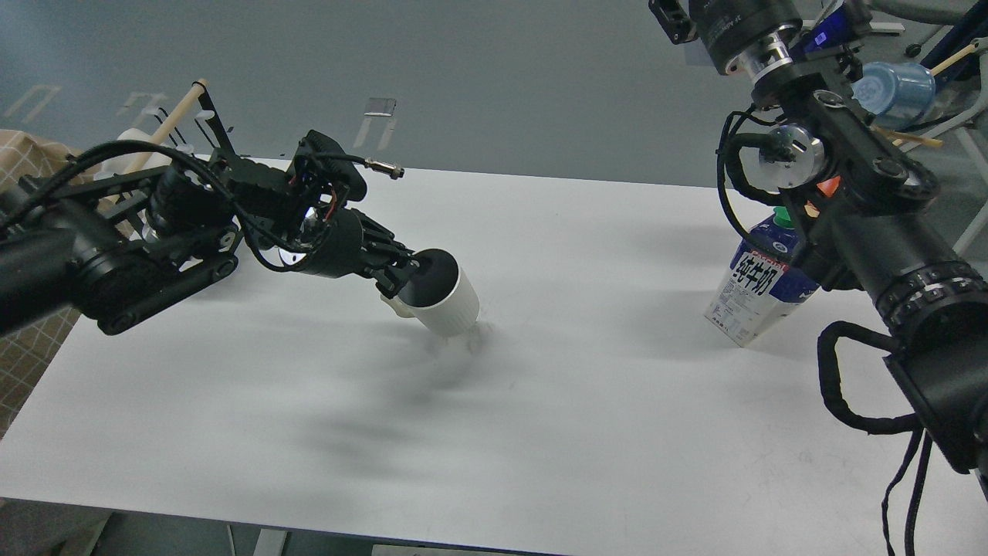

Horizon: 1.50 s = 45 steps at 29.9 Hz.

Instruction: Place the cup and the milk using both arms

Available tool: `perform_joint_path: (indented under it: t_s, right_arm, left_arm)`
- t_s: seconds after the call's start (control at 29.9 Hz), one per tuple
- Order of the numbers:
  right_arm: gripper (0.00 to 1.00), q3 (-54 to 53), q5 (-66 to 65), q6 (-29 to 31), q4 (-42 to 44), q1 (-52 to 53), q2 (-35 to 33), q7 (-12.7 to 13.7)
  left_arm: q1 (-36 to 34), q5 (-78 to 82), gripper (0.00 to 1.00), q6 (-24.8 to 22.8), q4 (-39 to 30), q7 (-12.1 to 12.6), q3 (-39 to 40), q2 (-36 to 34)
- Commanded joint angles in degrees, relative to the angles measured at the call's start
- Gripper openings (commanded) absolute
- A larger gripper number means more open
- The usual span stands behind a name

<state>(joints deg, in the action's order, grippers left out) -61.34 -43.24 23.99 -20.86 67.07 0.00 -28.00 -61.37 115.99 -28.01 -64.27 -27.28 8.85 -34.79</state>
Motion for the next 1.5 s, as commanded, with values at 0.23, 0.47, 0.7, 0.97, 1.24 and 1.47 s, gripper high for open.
perform_joint_path:
  t_s: [0.23, 0.47, 0.7, 0.97, 1.24, 1.47]
  right_arm:
    - [1.0, -0.01, 0.0, 0.01, -0.06, -0.36, 0.0, 0.0]
    - [1.0, -0.01, 0.0, 0.01, -0.06, -0.36, 0.0, 0.0]
    - [1.0, -0.01, 0.0, 0.01, -0.06, -0.63, 0.0, 0.0]
    - [1.0, -0.01, 0.0, 0.1, -0.06, -0.8, 0.0, 0.0]
    - [1.0, -0.01, 0.0, 0.18, -0.15, -0.89, 0.0, 0.0]
    - [1.0, 3.41, -0.26, 0.45, -4.19, -0.89, -1.93, 0.0]
  left_arm:
    - [-0.85, 0.03, 0.0, 0.01, 7.21, -0.14, -3.48, 5.08]
    - [-0.94, -0.06, 0.0, 0.01, 8.46, -0.05, -5.25, 6.4]
    - [-1.2, -0.67, 0.56, 0.01, 8.54, -0.05, -5.16, 6.49]
    - [-3.92, -0.76, 0.85, 0.01, 8.37, -0.72, -5.16, 6.49]
    - [-7.79, -0.85, 0.86, 0.01, 5.04, -0.72, -4.98, 5.53]
    - [-18.16, -16.65, 0.87, 0.01, 0.55, -0.72, -4.28, 0.25]
